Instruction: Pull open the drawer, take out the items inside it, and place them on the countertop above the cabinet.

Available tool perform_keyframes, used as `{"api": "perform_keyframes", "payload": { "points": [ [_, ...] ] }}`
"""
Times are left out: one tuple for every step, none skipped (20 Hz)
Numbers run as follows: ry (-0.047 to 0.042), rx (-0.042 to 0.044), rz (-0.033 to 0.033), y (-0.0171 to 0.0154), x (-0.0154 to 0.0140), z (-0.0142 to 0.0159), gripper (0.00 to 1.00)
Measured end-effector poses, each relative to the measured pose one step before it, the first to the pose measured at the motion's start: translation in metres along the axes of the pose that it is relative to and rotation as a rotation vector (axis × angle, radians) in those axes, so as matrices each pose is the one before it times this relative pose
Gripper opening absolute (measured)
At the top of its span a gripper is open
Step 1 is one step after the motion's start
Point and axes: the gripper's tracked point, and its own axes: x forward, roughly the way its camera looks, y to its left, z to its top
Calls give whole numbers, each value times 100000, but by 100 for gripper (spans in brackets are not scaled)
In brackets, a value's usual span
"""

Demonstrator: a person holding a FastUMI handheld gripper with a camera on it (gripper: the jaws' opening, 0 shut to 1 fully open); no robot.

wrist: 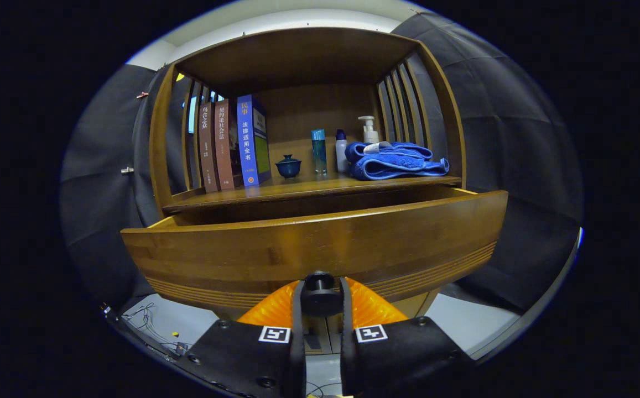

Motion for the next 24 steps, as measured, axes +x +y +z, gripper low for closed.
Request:
{"api": "perform_keyframes", "payload": {
  "points": [
    [106, -13, 100, -48, -443, -93, 28],
    [77, 182, 185, -96, -573, -58, 28],
    [108, 166, 199, -20, -446, -126, 28],
    [-170, 68, 168, -48, -470, -75, 28],
    [-9, -88, 43, -57, -415, -93, 28],
    [76, -80, -32, -94, -394, -84, 28],
    [71, -148, -46, -41, -408, -96, 28],
    [31, 56, -74, -72, -369, -65, 28],
    [-35, 120, -87, -19, -330, -140, 28],
    [266, -26, -71, -54, -363, -141, 28],
    [319, 39, -54, -46, -322, -247, 28],
    [422, 126, -179, -125, -307, -222, 28],
    [757, 555, 144, -56, -131, -288, 28],
    [7, 525, 375, 22, -278, -142, 28],
    [-476, -189, 238, 54, -57, 104, 28],
    [-188, -758, -107, -45, -93, -82, 28],
    [-286, -112, 94, -80, -96, -19, 28],
    [150, 152, 216, 15, -1, -66, 28],
    [186, -250, 275, 50, -30, -161, 28],
    [40, -171, 135, 21, -51, 15, 32],
    [39, -206, 490, 6, 92, 126, 36],
    [353, 205, 184, -68, -51, -82, 44],
    [767, 1169, 918, 193, 192, -481, 46],
    [1601, 429, -289, -148, -84, -121, 60]
  ]
}}
